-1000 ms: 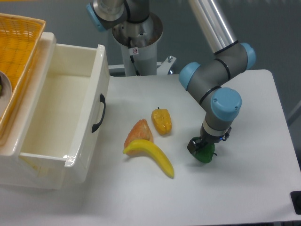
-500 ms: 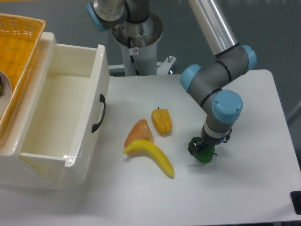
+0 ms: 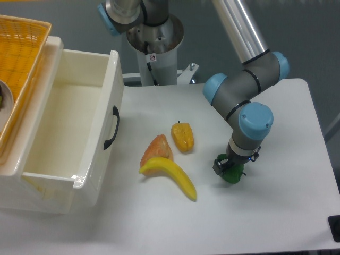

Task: Pick up the green chilies
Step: 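Close the gripper around the green bell pepper, then lift the green bell pepper up off the table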

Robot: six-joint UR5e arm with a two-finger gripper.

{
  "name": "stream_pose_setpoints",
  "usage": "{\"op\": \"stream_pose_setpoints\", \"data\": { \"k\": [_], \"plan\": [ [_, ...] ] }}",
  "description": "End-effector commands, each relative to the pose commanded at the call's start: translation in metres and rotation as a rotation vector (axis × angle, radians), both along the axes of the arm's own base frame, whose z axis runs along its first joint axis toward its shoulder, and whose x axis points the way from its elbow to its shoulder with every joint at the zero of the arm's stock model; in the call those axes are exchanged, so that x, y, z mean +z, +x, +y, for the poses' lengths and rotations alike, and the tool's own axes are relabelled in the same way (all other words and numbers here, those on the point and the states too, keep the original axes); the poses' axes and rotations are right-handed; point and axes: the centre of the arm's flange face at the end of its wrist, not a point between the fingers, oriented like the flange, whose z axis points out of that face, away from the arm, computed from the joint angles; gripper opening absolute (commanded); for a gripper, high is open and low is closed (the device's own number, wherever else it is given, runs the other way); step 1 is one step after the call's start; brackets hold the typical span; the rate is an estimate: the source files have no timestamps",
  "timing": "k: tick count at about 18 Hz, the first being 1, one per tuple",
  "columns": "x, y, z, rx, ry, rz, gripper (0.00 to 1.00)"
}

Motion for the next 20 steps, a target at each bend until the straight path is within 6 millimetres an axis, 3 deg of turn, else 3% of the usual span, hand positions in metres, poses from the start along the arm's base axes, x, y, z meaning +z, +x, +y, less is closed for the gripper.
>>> {"op": "stream_pose_setpoints", "data": {
  "k": [5,9,15,20],
  "plan": [
    [0.022,0.003,0.000,-0.032,0.017,0.028,0.69],
    [0.037,0.012,0.005,-0.179,0.022,0.047,0.69],
    [0.078,0.038,0.019,-0.386,0.044,0.108,0.69],
    [0.116,0.065,0.020,-0.599,0.041,0.097,0.69]
  ]
}}
